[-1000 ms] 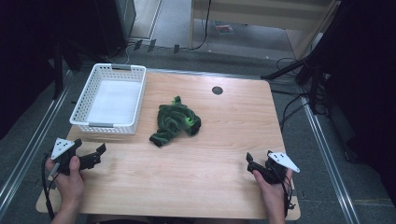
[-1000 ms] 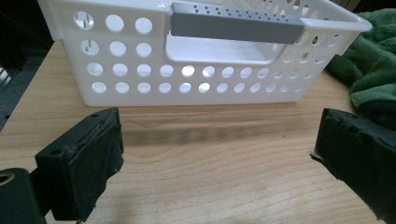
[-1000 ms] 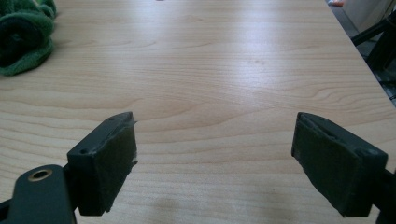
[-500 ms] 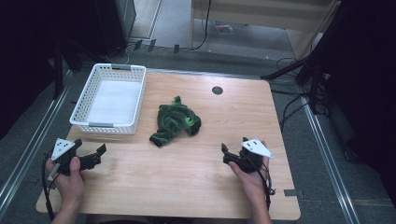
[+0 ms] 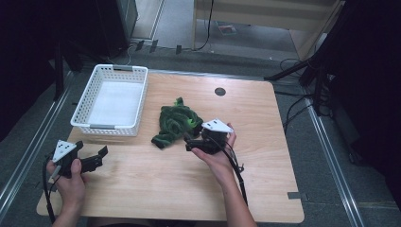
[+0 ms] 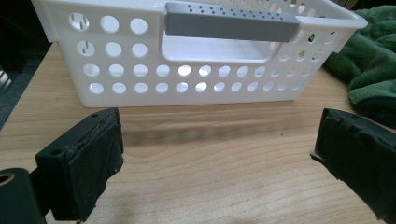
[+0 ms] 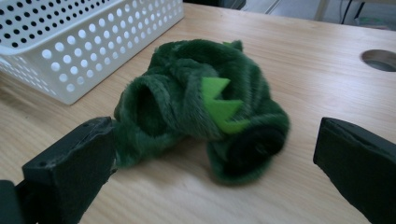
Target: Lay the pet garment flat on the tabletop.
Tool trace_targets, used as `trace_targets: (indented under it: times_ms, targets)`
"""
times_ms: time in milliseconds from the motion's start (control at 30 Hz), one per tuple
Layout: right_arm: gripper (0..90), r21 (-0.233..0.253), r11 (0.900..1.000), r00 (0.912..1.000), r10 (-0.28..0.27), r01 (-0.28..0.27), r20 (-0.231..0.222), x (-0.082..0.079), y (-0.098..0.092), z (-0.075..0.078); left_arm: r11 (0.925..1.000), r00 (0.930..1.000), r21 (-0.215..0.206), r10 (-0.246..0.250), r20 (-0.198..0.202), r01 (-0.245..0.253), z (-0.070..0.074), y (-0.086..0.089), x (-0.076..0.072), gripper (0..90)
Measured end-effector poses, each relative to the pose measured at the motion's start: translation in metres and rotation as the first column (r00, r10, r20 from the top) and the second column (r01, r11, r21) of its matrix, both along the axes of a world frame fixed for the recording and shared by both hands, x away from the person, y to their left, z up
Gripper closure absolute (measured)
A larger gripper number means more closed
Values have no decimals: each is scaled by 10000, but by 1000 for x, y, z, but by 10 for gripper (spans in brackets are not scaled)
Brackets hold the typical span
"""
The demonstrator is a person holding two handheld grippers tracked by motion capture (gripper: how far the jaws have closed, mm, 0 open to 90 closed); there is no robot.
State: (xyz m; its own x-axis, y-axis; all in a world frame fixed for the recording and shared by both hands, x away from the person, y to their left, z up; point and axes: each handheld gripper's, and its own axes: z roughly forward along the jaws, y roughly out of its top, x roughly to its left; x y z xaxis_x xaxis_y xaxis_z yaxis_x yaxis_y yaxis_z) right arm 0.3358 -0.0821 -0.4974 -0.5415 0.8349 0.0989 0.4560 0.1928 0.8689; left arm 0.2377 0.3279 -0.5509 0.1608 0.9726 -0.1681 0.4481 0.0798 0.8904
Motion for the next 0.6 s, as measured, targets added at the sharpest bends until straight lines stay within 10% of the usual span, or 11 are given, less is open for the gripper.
trace_targets:
  times_ms: [300,500,600]
  targets:
    - [0,-703,9975,9973,26,-78,-738,46,42,-32,9999,9999,3,-111,-42,111,0,0,1,15]
    - [751,-219,9977,9967,-653,644,-481,47,40,-38,9984,9977,74,-557,-392,560,0,-3,2,64]
    - [806,882,9961,9998,115,-100,-168,38,27,-23,9946,9922,169,-1011,-729,1026,5,-7,5,64]
